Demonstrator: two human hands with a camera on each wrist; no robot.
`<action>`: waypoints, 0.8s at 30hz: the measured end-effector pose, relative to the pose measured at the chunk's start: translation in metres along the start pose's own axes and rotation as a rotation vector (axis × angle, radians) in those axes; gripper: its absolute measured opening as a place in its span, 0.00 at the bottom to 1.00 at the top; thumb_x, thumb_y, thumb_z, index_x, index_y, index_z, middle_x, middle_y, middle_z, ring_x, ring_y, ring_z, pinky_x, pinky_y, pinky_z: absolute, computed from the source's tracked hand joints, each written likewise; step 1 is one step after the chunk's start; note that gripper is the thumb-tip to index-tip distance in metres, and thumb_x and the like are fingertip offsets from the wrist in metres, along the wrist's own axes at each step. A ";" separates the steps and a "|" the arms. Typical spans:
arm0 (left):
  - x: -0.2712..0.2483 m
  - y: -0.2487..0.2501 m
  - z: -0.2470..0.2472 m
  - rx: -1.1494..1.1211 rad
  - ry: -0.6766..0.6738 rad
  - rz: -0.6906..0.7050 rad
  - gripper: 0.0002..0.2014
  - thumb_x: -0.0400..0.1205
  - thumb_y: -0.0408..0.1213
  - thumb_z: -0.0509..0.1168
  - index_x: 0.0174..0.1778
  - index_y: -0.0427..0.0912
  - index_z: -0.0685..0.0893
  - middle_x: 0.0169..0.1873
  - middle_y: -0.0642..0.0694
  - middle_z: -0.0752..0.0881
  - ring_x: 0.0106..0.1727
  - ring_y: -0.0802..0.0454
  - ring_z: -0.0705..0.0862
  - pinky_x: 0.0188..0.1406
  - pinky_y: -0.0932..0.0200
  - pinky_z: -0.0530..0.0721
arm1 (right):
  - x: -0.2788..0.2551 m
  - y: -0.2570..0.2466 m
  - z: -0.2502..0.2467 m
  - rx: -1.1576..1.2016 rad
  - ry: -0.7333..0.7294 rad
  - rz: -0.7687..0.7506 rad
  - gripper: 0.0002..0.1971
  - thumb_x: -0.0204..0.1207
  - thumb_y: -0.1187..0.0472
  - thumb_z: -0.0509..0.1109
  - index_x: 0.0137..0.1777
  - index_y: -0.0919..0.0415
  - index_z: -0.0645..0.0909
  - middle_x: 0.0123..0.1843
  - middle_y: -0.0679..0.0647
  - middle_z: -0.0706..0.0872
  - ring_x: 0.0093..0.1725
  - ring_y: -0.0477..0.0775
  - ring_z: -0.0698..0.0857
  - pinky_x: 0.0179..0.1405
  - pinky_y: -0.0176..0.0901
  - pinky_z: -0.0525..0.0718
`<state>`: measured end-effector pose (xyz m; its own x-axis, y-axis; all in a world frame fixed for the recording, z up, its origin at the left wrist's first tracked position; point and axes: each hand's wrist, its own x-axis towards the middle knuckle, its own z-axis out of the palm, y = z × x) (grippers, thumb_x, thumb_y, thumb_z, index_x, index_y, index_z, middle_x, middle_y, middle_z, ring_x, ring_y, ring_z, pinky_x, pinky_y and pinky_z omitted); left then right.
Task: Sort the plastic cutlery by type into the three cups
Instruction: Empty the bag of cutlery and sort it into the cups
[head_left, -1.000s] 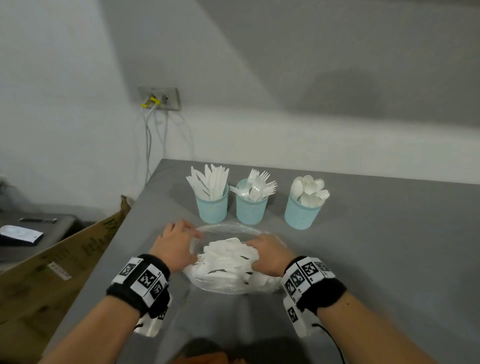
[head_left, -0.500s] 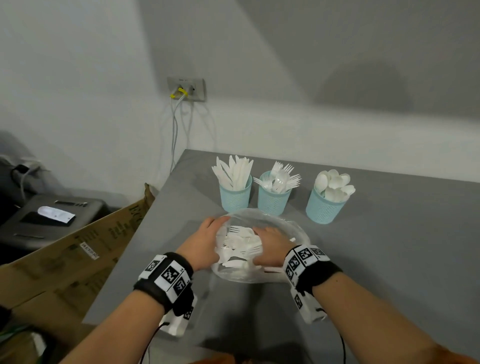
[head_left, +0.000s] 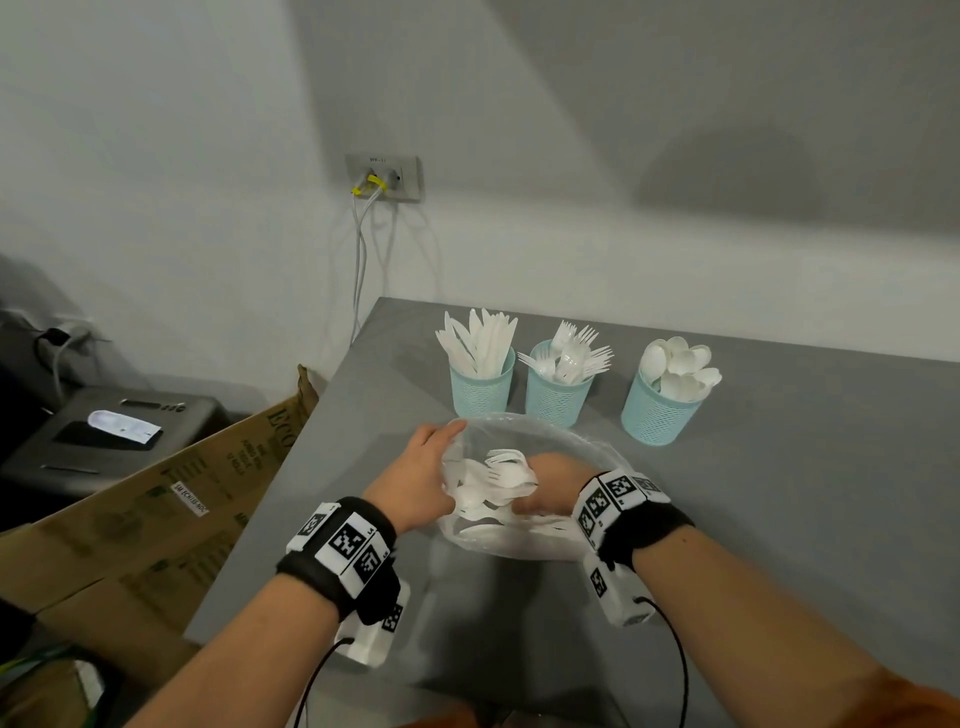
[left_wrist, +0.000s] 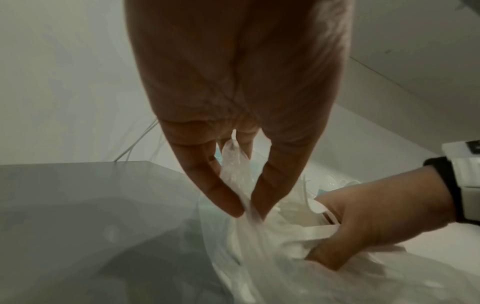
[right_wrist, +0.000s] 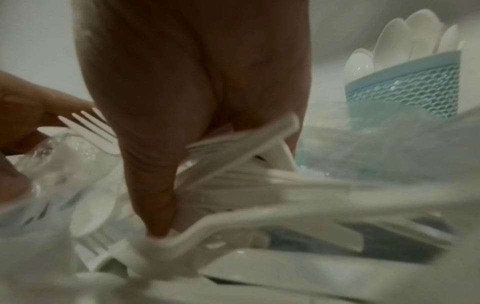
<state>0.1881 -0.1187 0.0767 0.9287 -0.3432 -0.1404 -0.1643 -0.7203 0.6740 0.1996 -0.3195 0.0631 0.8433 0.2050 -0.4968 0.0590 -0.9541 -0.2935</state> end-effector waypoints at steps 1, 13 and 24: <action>0.001 0.000 -0.001 -0.004 0.002 -0.003 0.46 0.69 0.24 0.71 0.81 0.50 0.59 0.69 0.46 0.67 0.58 0.48 0.80 0.64 0.55 0.80 | -0.001 0.001 -0.001 0.029 0.004 -0.026 0.16 0.72 0.49 0.72 0.57 0.55 0.80 0.57 0.54 0.87 0.56 0.56 0.83 0.59 0.48 0.78; 0.007 0.003 0.000 0.144 0.147 -0.078 0.35 0.73 0.41 0.71 0.77 0.55 0.67 0.68 0.45 0.68 0.72 0.46 0.66 0.73 0.54 0.68 | -0.014 0.004 -0.020 0.388 0.292 -0.123 0.23 0.79 0.52 0.62 0.73 0.38 0.63 0.47 0.42 0.82 0.42 0.46 0.80 0.49 0.37 0.80; 0.019 0.041 0.012 -0.078 0.101 0.077 0.33 0.67 0.59 0.71 0.67 0.53 0.75 0.56 0.54 0.85 0.59 0.55 0.82 0.63 0.53 0.78 | -0.033 -0.042 -0.035 0.897 0.317 -0.255 0.22 0.84 0.42 0.54 0.73 0.47 0.75 0.69 0.43 0.80 0.67 0.42 0.78 0.71 0.40 0.71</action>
<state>0.1949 -0.1615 0.0930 0.9437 -0.3306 -0.0149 -0.2138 -0.6436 0.7349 0.1880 -0.2936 0.1206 0.9736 0.1882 -0.1289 -0.0578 -0.3432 -0.9375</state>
